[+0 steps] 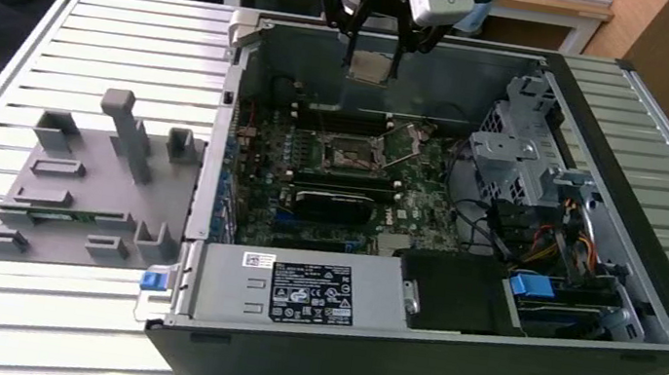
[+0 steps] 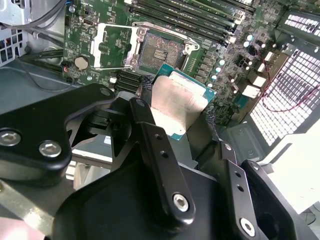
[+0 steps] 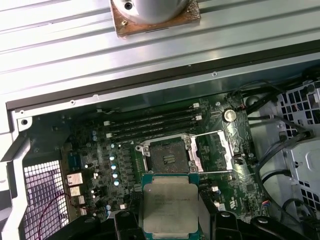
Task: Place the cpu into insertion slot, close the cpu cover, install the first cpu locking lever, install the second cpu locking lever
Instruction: 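Place the cpu into insertion slot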
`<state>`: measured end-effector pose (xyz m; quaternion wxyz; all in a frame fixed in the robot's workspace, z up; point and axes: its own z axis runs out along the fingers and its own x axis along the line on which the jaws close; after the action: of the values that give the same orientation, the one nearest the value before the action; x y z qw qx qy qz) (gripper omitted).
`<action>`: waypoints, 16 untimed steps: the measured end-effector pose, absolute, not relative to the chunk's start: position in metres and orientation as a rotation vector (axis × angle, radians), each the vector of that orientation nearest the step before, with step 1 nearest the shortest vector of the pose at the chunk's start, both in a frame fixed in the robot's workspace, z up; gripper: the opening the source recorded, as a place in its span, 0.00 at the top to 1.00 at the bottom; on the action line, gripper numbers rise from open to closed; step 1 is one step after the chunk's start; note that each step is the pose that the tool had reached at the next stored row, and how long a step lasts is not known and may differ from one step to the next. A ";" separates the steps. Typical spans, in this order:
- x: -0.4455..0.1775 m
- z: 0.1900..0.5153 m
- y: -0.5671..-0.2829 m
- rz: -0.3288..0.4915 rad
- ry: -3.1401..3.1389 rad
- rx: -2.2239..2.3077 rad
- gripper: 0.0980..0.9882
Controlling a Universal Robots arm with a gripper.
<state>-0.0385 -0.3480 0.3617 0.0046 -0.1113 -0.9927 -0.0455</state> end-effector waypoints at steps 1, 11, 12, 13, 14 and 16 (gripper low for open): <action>-0.038 0.362 -0.348 -0.143 -3.109 -0.350 0.52; -0.038 0.362 -0.348 -0.143 -3.108 -0.366 0.52; -0.038 0.362 -0.348 -0.143 -3.108 -0.368 0.52; -0.038 0.362 -0.348 -0.143 -3.108 -0.370 0.52; -0.039 0.362 -0.348 -0.143 -3.108 -0.372 0.52; -0.038 0.362 -0.348 -0.143 -3.107 -0.376 0.52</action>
<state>-0.0385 -0.3480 0.3617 0.0042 -0.1200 -0.9917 -0.0456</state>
